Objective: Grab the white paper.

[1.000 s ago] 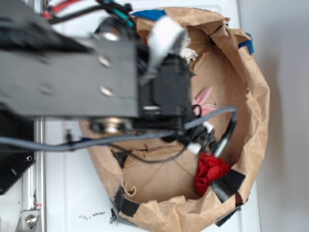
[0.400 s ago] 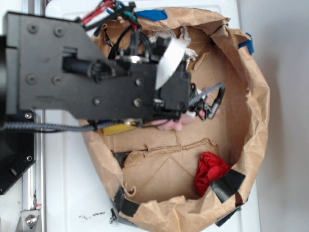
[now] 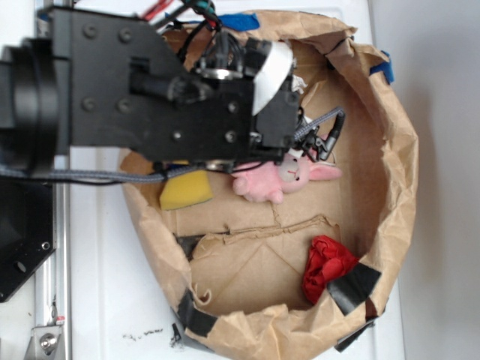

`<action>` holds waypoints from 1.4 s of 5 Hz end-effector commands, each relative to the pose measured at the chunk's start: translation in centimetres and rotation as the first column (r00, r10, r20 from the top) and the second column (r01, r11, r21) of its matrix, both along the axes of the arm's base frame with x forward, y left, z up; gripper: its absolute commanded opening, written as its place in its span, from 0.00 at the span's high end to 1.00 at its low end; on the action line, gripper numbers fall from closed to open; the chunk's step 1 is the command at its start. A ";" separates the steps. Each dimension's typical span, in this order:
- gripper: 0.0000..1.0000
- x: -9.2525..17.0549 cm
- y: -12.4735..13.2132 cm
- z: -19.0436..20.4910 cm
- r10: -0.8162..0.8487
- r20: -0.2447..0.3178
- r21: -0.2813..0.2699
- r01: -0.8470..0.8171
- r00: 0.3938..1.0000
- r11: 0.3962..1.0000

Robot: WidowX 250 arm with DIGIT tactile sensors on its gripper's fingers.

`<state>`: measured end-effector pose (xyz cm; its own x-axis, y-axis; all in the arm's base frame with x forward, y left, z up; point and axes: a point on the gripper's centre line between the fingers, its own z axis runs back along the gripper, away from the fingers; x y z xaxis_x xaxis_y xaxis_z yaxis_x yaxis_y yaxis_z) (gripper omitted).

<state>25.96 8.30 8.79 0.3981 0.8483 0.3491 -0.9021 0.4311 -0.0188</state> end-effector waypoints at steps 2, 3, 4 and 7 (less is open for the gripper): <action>0.00 0.0 1.7 1.8 0.022 0.051 0.010 -0.023 0.998 1.000; 0.00 0.0 1.7 1.8 0.022 0.051 0.010 -0.023 0.998 1.000; 0.00 1.5 2.4 0.4 0.052 0.087 0.031 -0.055 0.995 0.998; 0.00 2.6 3.9 -2.4 0.083 0.055 0.066 -0.087 0.995 0.994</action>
<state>28.51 10.52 4.58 0.3605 0.8453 0.3943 -0.9225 0.3856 0.0169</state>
